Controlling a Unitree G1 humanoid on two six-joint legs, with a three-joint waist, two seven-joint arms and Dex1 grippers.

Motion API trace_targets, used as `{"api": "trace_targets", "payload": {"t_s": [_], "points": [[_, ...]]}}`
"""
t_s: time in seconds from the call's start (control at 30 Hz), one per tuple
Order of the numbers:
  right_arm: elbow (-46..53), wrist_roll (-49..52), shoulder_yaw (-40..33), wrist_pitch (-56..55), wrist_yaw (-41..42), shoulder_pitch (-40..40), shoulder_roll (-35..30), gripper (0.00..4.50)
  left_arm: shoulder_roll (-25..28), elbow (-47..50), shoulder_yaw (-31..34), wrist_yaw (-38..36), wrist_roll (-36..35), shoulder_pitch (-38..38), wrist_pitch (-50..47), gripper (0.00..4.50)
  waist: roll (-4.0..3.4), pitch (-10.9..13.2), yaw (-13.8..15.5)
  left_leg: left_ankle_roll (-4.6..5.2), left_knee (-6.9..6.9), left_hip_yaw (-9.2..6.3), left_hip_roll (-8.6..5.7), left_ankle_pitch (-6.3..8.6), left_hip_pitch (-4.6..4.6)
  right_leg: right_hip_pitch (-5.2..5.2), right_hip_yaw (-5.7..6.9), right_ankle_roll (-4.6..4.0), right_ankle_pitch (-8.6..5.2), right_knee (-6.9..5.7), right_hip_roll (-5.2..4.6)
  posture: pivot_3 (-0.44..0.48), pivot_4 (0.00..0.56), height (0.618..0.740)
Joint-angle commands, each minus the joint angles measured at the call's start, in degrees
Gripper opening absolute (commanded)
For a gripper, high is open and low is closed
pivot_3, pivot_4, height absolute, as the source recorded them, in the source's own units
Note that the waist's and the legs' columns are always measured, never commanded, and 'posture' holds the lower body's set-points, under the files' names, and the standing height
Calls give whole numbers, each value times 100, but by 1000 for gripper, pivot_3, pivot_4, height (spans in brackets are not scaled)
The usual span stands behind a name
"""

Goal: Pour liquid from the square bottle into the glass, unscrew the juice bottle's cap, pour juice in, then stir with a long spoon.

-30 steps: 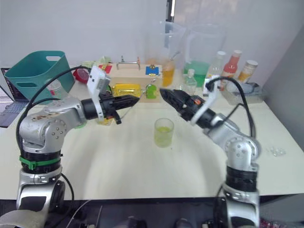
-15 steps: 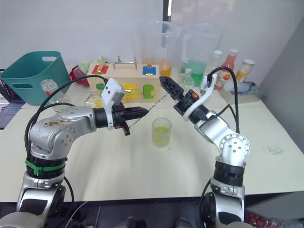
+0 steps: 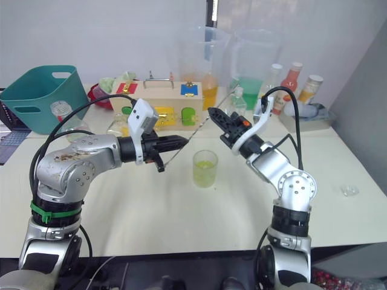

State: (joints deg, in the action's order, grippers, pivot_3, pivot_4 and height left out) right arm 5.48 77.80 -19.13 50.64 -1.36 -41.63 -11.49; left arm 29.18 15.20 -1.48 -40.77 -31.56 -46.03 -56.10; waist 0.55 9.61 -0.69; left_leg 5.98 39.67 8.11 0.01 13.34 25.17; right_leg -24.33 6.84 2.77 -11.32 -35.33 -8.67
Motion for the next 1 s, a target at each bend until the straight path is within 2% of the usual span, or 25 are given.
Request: {"api": "trace_targets", "payload": {"t_s": [0.03,0.17,0.2,0.33,0.43,0.6,0.73,0.8,0.9,1.0], "points": [[105,86,-96,-154,89,-9,-59,9,92,218,-35,-109,-43,66,164,0,0,0,-2,0,0,0,0,0,0,-1,0,0,0,0,0,0,150,740],[71,30,-129,-198,223,-27,-166,9,186,85,72,-66,-21,52,168,0,0,0,3,0,0,0,0,0,0,0,-1,0,0,0,1,0,150,740],[59,34,-143,-211,244,-36,-182,0,212,66,115,-103,-72,47,152,627,0,0,3,0,0,1,0,0,0,1,-2,0,0,2,1,0,150,740],[-131,151,-323,-375,487,-274,-323,0,452,5,397,-313,-238,19,209,1926,-1,0,-6,-1,-2,1,2,0,0,-2,-2,0,0,3,2,0,150,740],[-327,-102,-297,-428,935,-609,-670,0,679,-8,653,-521,-392,94,271,2913,-6,3,-12,-2,-4,6,4,-2,0,-5,-5,0,0,6,4,0,150,740],[-977,-926,-34,-574,2002,-1535,-1557,0,1192,205,1011,-1249,-810,756,458,4470,-16,2,-21,-2,-11,17,6,-2,0,-16,-16,-1,0,7,7,0,150,740],[-1016,-1714,579,-549,3009,-1842,-2128,0,1303,252,1064,-1371,-606,1230,1077,4470,-15,2,-11,-2,-14,17,10,-2,0,-14,-19,-1,0,17,10,0,150,740],[-895,-1979,800,-577,3412,-1821,-2271,0,1221,384,1136,-1408,-829,1423,1109,4470,-15,2,-7,-2,-14,18,11,-2,0,-9,-19,-2,0,21,10,0,150,740],[-900,-2197,860,-597,3672,-1832,-2297,0,1208,442,1160,-1414,-965,1518,1141,4470,-14,2,12,-2,-12,21,11,-2,0,-6,-23,-2,0,24,9,0,150,740],[-390,-2524,1130,-600,3950,-1371,-2400,0,1274,643,917,-1362,-673,1917,1361,4470,-13,1,30,-2,-11,20,11,-1,0,-3,-22,-2,0,26,8,0,150,740]]}}
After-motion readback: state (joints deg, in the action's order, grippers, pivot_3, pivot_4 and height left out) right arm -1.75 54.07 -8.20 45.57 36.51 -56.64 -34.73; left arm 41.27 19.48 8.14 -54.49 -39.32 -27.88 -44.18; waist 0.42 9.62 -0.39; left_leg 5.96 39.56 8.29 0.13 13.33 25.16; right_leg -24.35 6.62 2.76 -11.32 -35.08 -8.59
